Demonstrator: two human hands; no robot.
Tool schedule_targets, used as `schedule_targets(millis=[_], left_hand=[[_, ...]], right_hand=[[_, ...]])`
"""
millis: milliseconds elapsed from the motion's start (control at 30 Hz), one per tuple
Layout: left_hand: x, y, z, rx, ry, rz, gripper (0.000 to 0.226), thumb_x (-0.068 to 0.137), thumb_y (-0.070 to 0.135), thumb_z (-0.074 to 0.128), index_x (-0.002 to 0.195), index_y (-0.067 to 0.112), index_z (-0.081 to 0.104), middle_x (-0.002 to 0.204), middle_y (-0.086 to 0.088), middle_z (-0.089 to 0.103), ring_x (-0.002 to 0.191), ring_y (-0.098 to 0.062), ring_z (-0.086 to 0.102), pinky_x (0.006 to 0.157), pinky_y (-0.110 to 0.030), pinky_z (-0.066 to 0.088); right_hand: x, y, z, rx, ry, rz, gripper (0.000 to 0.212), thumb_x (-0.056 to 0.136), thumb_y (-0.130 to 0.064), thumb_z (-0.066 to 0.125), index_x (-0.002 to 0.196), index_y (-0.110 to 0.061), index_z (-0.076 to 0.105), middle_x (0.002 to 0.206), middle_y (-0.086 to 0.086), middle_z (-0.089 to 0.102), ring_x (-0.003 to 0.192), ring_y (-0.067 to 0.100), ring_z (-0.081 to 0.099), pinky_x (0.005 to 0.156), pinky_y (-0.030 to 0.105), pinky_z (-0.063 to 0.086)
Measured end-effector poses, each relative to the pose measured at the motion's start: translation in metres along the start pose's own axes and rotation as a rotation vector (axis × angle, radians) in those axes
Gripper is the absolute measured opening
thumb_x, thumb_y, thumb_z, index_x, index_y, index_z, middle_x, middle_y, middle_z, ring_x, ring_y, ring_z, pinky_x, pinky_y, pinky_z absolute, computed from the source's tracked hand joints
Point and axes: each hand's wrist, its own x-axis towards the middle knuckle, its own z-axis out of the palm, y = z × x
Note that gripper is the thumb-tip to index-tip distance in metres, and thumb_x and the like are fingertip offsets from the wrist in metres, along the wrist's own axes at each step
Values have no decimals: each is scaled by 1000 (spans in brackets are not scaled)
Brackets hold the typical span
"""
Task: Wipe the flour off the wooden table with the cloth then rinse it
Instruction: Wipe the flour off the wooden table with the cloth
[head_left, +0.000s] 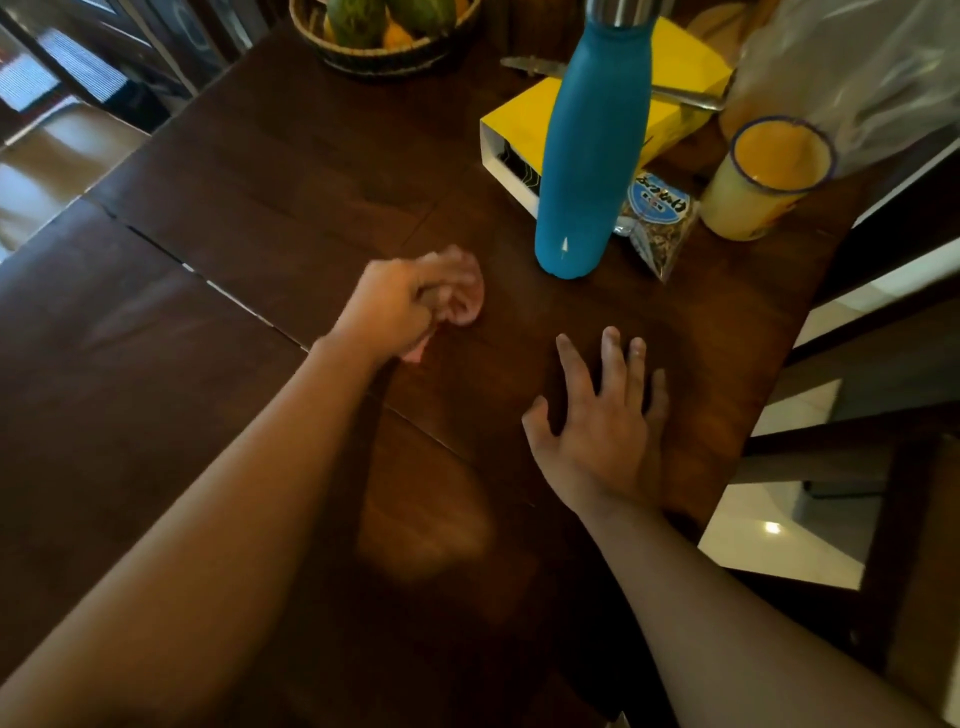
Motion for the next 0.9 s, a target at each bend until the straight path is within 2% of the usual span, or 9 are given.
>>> schedule_targets(millis=[67, 133, 200, 300, 367, 500, 633, 733, 900], left_hand=[[29, 1, 5, 19, 112, -5, 36, 103, 16, 48, 133, 34, 57, 144, 6, 52, 126, -15, 55, 103, -33, 49], [52, 6, 14, 46, 151, -14, 37, 103, 12, 46, 134, 30, 57, 150, 2, 47, 142, -22, 40, 116, -41, 37], [70, 15, 22, 151, 154, -26, 40, 103, 10, 45, 136, 30, 55, 154, -1, 42, 146, -25, 32, 118, -40, 32], [81, 17, 27, 219, 107, 32, 46, 102, 12, 44, 144, 29, 47, 155, -6, 41, 143, -29, 37, 117, -44, 33], [73, 10, 25, 183, 49, 89, 46, 102, 13, 42, 145, 31, 46, 154, -2, 42, 141, -27, 40, 116, -47, 35], [23, 10, 28, 97, -87, 255, 41, 99, 7, 49, 130, 32, 59, 154, 9, 41, 149, -12, 23, 125, -44, 13], [-12, 13, 32, 34, -261, 390, 44, 93, 2, 58, 122, 33, 66, 147, 16, 48, 145, -1, 29, 125, -38, 15], [4, 20, 25, 97, -287, 317, 50, 95, 0, 53, 126, 38, 62, 153, 19, 40, 147, -1, 23, 125, -41, 15], [43, 26, 20, 215, -110, 126, 51, 99, 2, 44, 133, 39, 56, 158, 15, 31, 151, -15, 16, 121, -39, 19]], right_hand=[[0, 0, -1, 8, -3, 2, 72, 91, -61, 28, 158, -35, 23, 168, 10, 14, 156, 32, 4, 123, 56, 7], [2, 0, -2, 10, -30, -2, 72, 92, -61, 26, 159, -36, 19, 169, 9, 9, 157, 30, 0, 124, 55, 4], [2, 0, -3, 7, -34, -7, 72, 93, -61, 27, 159, -37, 17, 170, 8, 7, 157, 30, -2, 124, 55, 4], [1, 1, -2, 6, -23, -9, 71, 93, -61, 27, 159, -36, 18, 169, 9, 9, 157, 30, 0, 124, 55, 5], [0, 1, -2, 12, -12, -13, 71, 92, -60, 27, 159, -35, 21, 169, 10, 12, 156, 31, 3, 124, 56, 7], [0, 0, -1, 26, 16, -7, 72, 90, -59, 27, 157, -33, 27, 167, 12, 18, 156, 33, 8, 123, 57, 10], [0, -1, 0, 23, 16, -2, 71, 90, -58, 28, 157, -33, 28, 167, 12, 18, 156, 34, 9, 122, 57, 11], [1, -1, 0, 13, 7, -3, 72, 90, -59, 27, 157, -34, 26, 168, 11, 16, 156, 33, 7, 123, 57, 9], [1, 0, -3, 19, -24, 0, 74, 89, -61, 21, 159, -35, 20, 169, 10, 10, 157, 31, 1, 124, 56, 6]])
